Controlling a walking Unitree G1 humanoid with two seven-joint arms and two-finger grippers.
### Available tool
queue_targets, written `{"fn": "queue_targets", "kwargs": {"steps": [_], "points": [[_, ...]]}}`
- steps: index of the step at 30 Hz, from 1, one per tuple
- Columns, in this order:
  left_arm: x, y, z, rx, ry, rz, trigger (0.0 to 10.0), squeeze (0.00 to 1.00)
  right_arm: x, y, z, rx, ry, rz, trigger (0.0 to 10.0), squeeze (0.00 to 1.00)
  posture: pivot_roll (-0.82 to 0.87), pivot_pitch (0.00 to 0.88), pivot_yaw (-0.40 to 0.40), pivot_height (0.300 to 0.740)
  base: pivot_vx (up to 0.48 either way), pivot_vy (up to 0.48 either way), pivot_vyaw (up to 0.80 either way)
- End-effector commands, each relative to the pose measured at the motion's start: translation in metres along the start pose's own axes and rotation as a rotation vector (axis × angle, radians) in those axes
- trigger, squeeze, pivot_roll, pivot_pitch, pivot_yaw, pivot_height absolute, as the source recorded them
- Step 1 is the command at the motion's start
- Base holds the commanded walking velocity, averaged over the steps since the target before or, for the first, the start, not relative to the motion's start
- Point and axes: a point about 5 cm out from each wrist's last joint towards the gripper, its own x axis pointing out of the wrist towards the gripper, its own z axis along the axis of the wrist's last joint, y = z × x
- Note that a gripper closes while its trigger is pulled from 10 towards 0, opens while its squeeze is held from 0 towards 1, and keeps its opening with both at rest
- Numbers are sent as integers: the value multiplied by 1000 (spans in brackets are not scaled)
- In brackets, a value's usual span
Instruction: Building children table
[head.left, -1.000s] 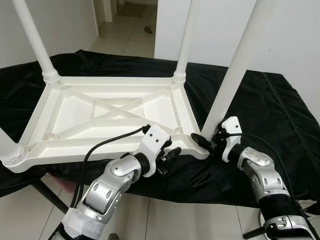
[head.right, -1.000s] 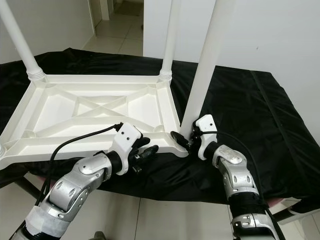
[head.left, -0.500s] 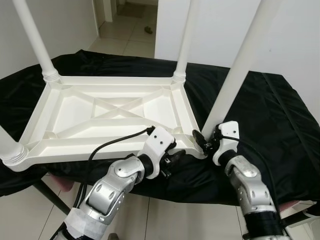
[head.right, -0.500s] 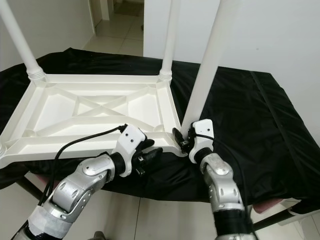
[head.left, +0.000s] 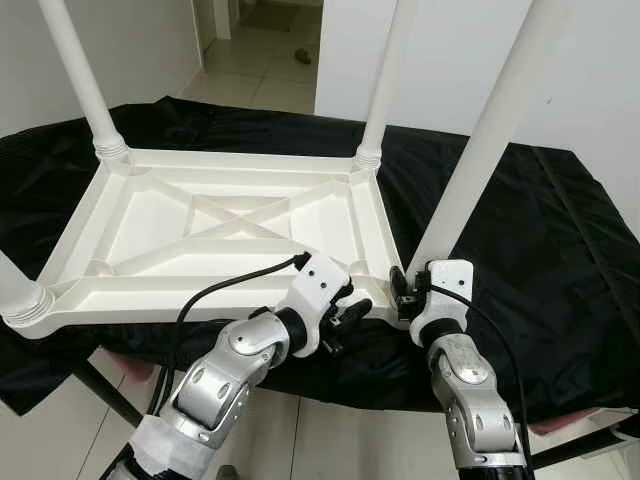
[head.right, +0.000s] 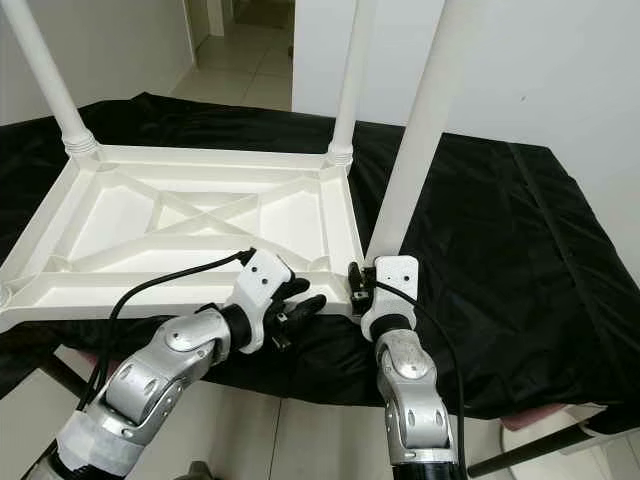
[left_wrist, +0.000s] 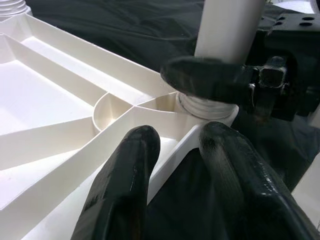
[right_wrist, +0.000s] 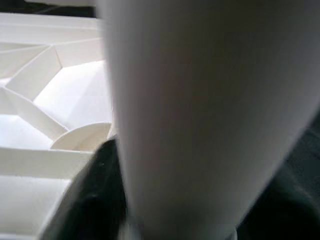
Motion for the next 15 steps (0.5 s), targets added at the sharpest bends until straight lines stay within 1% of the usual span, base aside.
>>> {"fn": "queue_targets", "kwargs": {"steps": [1, 2, 5, 6, 7, 8, 9, 11, 12, 13, 14, 15], "points": [[3, -3, 0, 7, 0, -72, 10000, 0, 4, -3, 0, 30, 10, 86, 10000, 1000, 8, 0, -49, 740, 0, 0, 0], [3, -3, 0, 7, 0, -72, 10000, 0, 4, -3, 0, 30, 10, 86, 10000, 1000, 8, 0, -49, 740, 0, 0, 0], [2, -3, 0, 7, 0, -70, 10000, 0, 7, -5, 11, 21, -46, 218, 10000, 1000, 8, 0, -49, 740, 0, 0, 0], [2, -3, 0, 7, 0, -70, 10000, 0, 7, -5, 11, 21, -46, 218, 10000, 1000, 8, 0, -49, 740, 0, 0, 0], [2, -3, 0, 7, -1, -70, 10000, 0, 8, -5, 13, 8, -51, 264, 10000, 1000, 9, 0, -49, 740, 0, 0, 0], [2, -3, 0, 7, -1, -70, 10000, 0, 8, -5, 13, 8, -51, 264, 10000, 1000, 9, 0, -49, 740, 0, 0, 0], [2, -4, 0, 6, -2, -69, 10000, 0, 8, -5, 15, -5, -65, 321, 10000, 0, 9, 0, -49, 740, 0, 0, 0], [2, -4, 0, 5, -3, -69, 10000, 0, 8, -6, 17, -26, -72, 391, 10000, 0, 12, 0, -49, 740, 0, 0, 0], [2, -4, 0, 5, -3, -69, 10000, 0, 8, -6, 17, -26, -72, 391, 10000, 0, 12, 0, -49, 740, 0, 0, 0], [1, -3, 1, 5, -3, -67, 10000, 0, 9, -7, 18, -70, -80, 443, 10000, 0, 15, 0, -48, 740, 0, 0, 0], [1, -3, 1, 5, -3, -67, 10000, 0, 9, -7, 18, -70, -80, 443, 10000, 0, 15, 0, -48, 740, 0, 0, 0], [1, -3, 1, 5, -3, -66, 10000, 0, 9, -9, 18, -101, -82, 476, 10000, 0, 15, 0, -48, 740, 0, 0, 0]]}}
